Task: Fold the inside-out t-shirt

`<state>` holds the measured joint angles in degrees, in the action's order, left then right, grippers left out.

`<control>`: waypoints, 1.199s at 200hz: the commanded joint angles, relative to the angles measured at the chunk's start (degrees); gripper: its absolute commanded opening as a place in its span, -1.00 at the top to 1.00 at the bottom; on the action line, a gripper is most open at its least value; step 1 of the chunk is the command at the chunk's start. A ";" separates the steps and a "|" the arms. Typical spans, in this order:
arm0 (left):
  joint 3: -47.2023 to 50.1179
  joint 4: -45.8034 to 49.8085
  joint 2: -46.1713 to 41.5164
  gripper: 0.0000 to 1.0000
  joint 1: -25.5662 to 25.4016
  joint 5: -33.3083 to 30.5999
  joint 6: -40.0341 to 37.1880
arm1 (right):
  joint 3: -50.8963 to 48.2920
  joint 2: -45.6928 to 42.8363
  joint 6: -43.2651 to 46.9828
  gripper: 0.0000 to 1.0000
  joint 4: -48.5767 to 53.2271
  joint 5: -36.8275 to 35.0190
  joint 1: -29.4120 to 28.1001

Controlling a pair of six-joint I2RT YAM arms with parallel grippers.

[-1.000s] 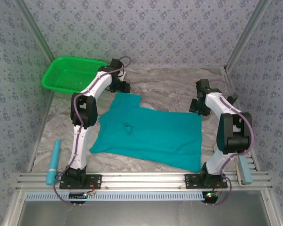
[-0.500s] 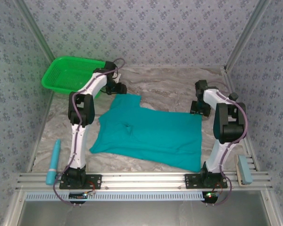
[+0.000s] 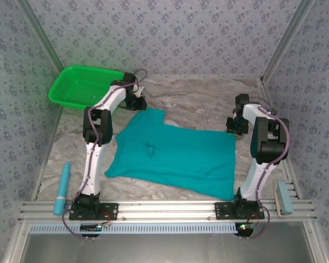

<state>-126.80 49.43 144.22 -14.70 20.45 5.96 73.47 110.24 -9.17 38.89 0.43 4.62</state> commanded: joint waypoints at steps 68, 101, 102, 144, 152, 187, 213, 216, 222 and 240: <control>11.99 -8.63 -13.94 1.00 2.04 8.85 -4.61 | -1.47 -10.17 1.74 1.00 -3.63 8.00 -2.33; 23.75 -15.28 -23.01 1.00 1.03 14.02 -11.90 | -7.33 -17.26 4.34 1.00 -6.97 3.88 -5.02; 24.17 -15.48 -23.32 1.00 1.01 14.01 -12.18 | -7.40 -17.47 4.51 1.00 -7.03 3.62 -5.02; 33.39 -19.21 -31.05 1.00 -0.42 16.21 -23.03 | -11.14 -20.55 8.11 1.00 -7.15 -0.89 -6.66; 34.49 -19.62 -32.13 1.00 -0.35 16.27 -24.99 | -11.88 -20.89 7.91 1.00 -7.67 -0.47 -6.43; 37.08 -18.00 -36.30 1.00 0.11 18.31 -33.28 | -16.48 -26.48 9.27 1.00 -10.90 -0.77 -6.67; 43.63 -12.22 -45.18 1.00 0.28 22.88 -40.31 | -19.67 -33.58 7.61 1.00 -6.02 -0.84 -7.08; 45.06 -12.39 -46.80 1.00 0.28 22.96 -40.80 | -19.89 -34.12 7.17 1.00 -5.29 -0.99 -7.02; 49.35 -13.58 -50.17 1.00 0.28 22.53 -41.00 | -20.81 -34.98 5.14 1.00 -3.11 -1.81 -7.01; 63.20 -23.18 -60.47 1.00 0.20 16.61 -35.02 | -24.46 -37.80 -7.49 0.93 0.92 -6.42 -7.12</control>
<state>-75.75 31.94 96.71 -14.37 38.24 -29.04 53.36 75.70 -4.21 32.34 -0.56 -2.28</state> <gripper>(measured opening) 0.060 0.058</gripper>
